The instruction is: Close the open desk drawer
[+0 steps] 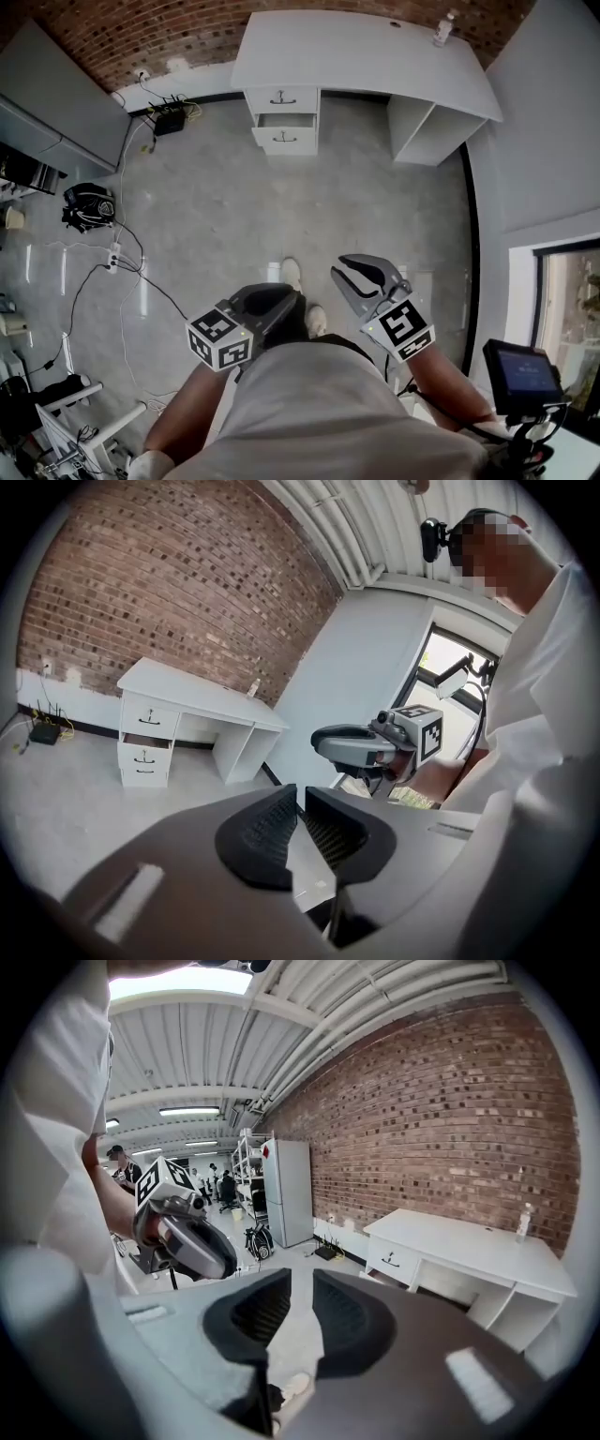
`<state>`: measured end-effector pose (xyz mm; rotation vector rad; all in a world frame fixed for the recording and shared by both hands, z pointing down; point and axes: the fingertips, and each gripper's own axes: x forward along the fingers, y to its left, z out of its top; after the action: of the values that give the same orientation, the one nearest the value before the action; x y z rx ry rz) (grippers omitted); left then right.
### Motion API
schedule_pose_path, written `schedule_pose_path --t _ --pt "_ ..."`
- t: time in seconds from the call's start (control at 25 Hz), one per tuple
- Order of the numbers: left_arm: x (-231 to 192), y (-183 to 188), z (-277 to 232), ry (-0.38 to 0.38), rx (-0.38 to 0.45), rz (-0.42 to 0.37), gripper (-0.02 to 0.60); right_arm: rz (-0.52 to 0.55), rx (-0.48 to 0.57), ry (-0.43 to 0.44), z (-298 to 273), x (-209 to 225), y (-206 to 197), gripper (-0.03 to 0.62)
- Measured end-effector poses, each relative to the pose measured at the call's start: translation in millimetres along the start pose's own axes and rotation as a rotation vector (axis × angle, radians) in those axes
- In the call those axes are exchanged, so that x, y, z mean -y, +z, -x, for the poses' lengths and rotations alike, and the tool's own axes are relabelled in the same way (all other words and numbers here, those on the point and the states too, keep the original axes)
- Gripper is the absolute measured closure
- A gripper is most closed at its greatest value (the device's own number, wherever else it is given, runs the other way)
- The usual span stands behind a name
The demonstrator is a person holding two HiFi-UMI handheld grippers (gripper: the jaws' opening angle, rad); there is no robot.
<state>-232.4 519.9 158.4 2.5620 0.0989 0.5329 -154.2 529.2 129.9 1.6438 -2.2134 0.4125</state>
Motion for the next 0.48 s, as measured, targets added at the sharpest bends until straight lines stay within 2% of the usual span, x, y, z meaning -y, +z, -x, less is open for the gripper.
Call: schedule_pose_path --t 0.2,0.48 --pt "-60.7 19.8 -32.6 -0.027 0.043 0.107 0.546 0.01 -0.036 0.007 -40.5 44.7 1.6 0.528" --pt "-177.8 78.3 -68.9 -0.053 0.141 0.278 0.546 0.035 -0.148 0.061 -124.3 117.0 33.6 0.528"
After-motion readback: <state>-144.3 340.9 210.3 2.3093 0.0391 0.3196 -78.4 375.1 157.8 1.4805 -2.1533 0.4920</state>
